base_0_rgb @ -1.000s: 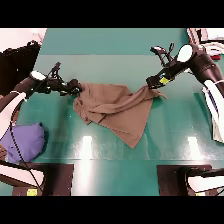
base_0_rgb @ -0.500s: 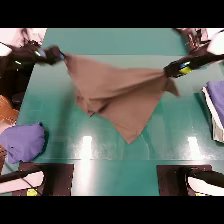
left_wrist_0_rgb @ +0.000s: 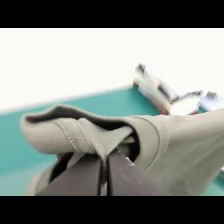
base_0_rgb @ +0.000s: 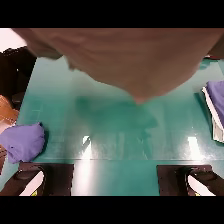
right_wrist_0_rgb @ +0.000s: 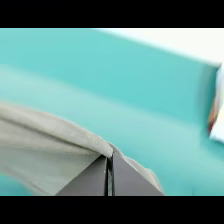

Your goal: Fold the shirts.

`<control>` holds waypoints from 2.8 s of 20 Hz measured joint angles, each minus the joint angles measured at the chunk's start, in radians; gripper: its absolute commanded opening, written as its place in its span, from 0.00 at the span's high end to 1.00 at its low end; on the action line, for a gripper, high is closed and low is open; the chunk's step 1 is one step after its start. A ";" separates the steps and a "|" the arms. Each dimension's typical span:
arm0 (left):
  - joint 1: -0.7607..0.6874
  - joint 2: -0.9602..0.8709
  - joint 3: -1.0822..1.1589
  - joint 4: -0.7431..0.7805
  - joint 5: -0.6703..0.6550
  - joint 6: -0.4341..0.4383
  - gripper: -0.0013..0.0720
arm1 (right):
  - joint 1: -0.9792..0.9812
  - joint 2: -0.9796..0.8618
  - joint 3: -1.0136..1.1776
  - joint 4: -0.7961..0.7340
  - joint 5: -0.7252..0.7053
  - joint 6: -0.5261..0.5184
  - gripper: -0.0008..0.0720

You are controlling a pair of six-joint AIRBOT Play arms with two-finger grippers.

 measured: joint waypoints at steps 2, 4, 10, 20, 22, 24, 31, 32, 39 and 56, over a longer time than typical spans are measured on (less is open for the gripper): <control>0.000 0.050 0.041 0.000 -0.010 -0.015 0.95 | -0.002 0.010 0.081 -0.002 0.007 -0.007 0.97; 0.000 0.075 0.072 0.008 -0.042 -0.034 0.95 | -0.003 0.002 0.154 -0.004 0.021 -0.011 0.97; 0.000 0.034 -0.009 0.139 -0.262 -0.124 0.95 | -0.003 -0.139 0.195 0.001 0.070 -0.017 0.97; 0.000 -0.263 -0.639 0.211 -0.116 -0.119 0.95 | -0.013 -0.628 -0.042 0.006 0.124 -0.044 0.97; 0.000 -0.362 -0.662 0.172 -0.022 -0.073 0.95 | -0.016 -0.702 -0.053 0.003 0.096 -0.046 0.97; 0.000 -0.465 -0.653 0.110 0.068 -0.014 0.95 | -0.018 -0.746 -0.057 0.002 0.061 -0.045 0.97; 0.000 -0.714 -0.528 -0.002 0.209 0.081 0.44 | -0.019 -0.811 -0.062 0.005 -0.034 -0.026 0.85; 0.002 -0.727 -0.519 -0.007 0.216 0.084 0.38 | -0.019 -0.815 -0.063 0.004 -0.037 -0.025 0.56; 0.094 -0.731 -0.438 0.001 -0.026 0.094 0.40 | -0.062 -0.771 -0.065 0.076 0.024 -0.025 0.38; 0.235 -0.533 -0.880 0.136 -0.111 0.107 0.40 | -0.251 -0.324 -0.613 0.378 0.038 -0.105 0.38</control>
